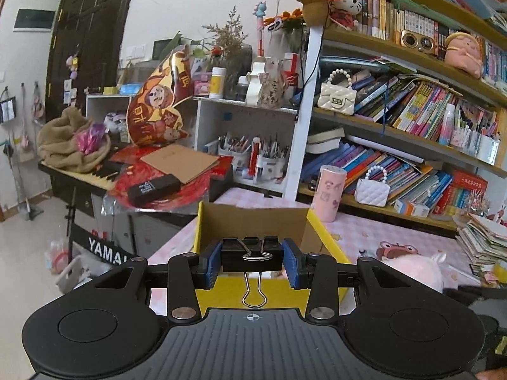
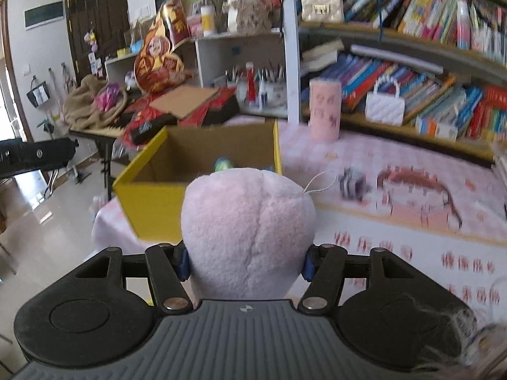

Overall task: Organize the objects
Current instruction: 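Lift the plush with the right tool while the left tool carries the clip over the box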

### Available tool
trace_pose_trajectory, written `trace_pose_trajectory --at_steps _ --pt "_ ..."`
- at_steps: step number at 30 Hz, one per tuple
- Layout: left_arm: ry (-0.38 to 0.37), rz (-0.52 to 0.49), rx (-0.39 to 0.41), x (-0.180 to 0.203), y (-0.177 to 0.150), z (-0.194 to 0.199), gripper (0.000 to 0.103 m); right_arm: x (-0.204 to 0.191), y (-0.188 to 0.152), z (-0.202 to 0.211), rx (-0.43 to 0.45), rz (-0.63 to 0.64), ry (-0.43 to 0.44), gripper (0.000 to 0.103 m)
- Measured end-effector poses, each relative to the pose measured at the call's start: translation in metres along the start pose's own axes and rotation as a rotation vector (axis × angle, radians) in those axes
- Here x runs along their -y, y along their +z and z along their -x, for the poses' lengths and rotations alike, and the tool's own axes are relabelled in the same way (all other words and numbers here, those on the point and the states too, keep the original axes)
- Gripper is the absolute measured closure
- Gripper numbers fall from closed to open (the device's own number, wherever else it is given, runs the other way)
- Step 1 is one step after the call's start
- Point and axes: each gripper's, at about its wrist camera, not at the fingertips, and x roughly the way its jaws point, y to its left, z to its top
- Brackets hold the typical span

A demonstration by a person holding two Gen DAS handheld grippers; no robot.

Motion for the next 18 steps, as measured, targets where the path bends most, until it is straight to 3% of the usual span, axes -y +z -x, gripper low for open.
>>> trace_pose_trajectory --at_steps 11,18 --pt "0.055 -0.027 -0.051 0.011 0.022 -0.083 0.064 -0.008 0.052 -0.084 0.053 0.119 -0.021 0.044" --pt "0.107 -0.006 -0.133 0.008 0.021 -0.142 0.064 -0.015 0.066 -0.153 -0.01 0.268 0.041 0.044"
